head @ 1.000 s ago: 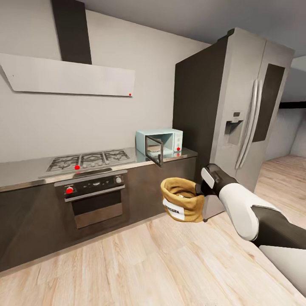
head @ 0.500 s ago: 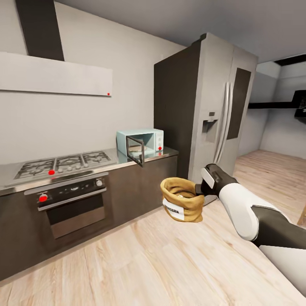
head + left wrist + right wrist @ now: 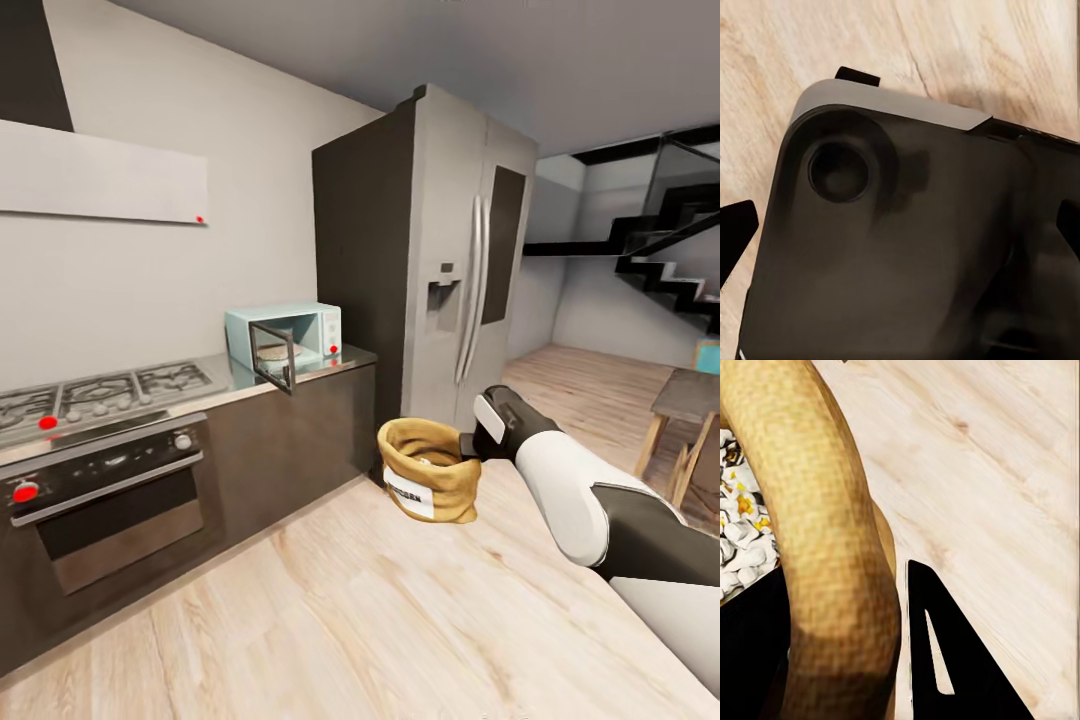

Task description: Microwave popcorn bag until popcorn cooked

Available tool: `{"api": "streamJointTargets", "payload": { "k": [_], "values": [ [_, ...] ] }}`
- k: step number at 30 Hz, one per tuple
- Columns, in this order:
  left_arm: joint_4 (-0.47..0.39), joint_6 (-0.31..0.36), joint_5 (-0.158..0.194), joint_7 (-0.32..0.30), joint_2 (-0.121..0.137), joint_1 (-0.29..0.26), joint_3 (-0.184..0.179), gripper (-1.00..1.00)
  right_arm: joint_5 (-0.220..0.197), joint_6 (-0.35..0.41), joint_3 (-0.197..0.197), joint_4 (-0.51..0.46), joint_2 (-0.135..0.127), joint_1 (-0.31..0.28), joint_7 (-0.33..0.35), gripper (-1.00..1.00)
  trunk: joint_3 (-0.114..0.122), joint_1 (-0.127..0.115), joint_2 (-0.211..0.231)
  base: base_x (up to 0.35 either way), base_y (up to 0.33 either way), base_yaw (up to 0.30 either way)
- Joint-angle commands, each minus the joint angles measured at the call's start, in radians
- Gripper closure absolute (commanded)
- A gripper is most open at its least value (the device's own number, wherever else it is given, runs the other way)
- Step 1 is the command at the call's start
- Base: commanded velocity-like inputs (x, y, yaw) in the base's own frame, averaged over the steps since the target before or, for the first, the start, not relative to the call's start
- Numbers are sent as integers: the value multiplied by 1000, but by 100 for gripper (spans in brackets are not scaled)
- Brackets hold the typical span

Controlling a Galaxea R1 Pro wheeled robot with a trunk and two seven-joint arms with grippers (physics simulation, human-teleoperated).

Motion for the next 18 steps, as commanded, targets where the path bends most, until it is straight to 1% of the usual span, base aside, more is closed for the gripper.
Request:
{"api": "streamJointTargets", "payload": {
  "k": [1, 2, 4, 6, 15, 18],
  "values": [
    [0, -2, 4, 1, 0, 0, 1, -100, 2, 3, -9, -1, 1, -1, -5, 100, -1, 0, -1, 0, 0, -286],
    [0, -2, 4, 1, 0, 0, 1, -100, 1, 3, -9, -1, 0, -1, -4, 100, -1, 0, -1, 0, 0, -286],
    [0, -2, 4, 1, 0, 0, 1, -100, 0, 3, -9, -1, -13, -1, -3, 100, -1, 0, -1, 0, 0, -281],
    [0, -2, 4, 1, 0, 0, 1, -100, 0, 3, -9, -1, -24, -1, -2, 100, -1, 0, -1, 0, 0, -126],
    [0, -2, 4, 0, 0, 0, 1, -100, 1, 15, -7, -4, -31, -1, -4, 100, -1, 0, -1, 0, 0, -9],
    [1, 0, 6, -3, 0, 0, -1, -100, 1, 19, -6, -26, -31, -1, -5, 100, -1, 0, -1, 180, 0, 0]
  ]
}}
